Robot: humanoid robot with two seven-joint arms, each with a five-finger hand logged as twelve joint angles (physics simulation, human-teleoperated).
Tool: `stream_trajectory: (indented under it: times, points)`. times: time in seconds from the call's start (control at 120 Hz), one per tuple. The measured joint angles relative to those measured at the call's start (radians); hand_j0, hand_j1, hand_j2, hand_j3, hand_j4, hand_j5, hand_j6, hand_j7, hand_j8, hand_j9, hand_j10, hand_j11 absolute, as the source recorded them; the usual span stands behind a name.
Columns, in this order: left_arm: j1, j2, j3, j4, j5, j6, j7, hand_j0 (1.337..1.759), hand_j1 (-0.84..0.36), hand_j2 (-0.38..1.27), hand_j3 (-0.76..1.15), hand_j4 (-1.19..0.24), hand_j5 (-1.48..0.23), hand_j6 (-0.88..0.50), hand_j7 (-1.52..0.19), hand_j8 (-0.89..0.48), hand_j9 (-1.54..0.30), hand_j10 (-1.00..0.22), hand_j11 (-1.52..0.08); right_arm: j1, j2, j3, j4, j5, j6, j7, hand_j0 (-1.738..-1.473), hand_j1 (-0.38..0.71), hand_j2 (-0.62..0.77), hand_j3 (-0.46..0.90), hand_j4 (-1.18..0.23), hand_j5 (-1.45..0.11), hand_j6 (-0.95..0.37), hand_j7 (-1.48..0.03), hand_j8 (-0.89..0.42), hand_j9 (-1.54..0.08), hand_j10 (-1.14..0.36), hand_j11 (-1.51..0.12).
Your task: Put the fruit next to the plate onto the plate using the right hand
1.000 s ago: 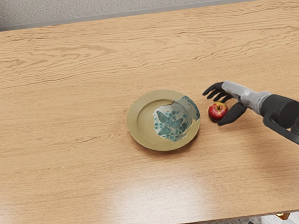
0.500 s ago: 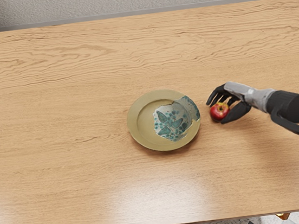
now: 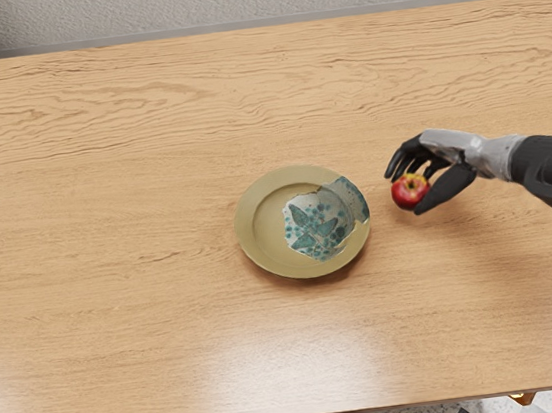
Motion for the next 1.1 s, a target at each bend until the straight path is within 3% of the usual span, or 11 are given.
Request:
stream_trajectory:
  times: [0.367, 0.842, 1.1]
  points:
    - [0.000, 0.000, 0.000, 0.000, 0.000, 0.000, 0.000, 1.658, 0.34, 0.00, 0.00, -0.01, -0.01, -0.01, -0.01, -0.01, -0.01, -0.01, -0.01, 0.020, 0.039, 0.024, 0.012, 0.044, 0.024, -0.006, -1.658, 0.26, 0.12, 0.00, -0.56, -0.76, -0.49, -0.75, -0.39, -0.75, -0.56, -0.76]
    - [0.000, 0.000, 0.000, 0.000, 0.000, 0.000, 0.000, 1.658, 0.34, 0.00, 0.00, -0.01, -0.01, -0.01, -0.01, -0.01, -0.01, -0.01, -0.01, 0.060, 0.160, 0.030, 0.013, 0.049, 0.017, -0.063, -1.658, 0.26, 0.12, 0.00, -0.56, -0.76, -0.48, -0.74, -0.39, -0.74, -0.56, -0.75]
    - [0.000, 0.000, 0.000, 0.000, 0.000, 0.000, 0.000, 1.658, 0.34, 0.00, 0.00, -0.01, -0.01, -0.01, -0.01, -0.01, -0.01, -0.01, -0.01, 0.065, 0.227, 0.037, 0.013, 0.048, -0.003, -0.072, -1.658, 0.26, 0.11, 0.00, -0.56, -0.75, -0.48, -0.74, -0.39, -0.74, -0.55, -0.75]
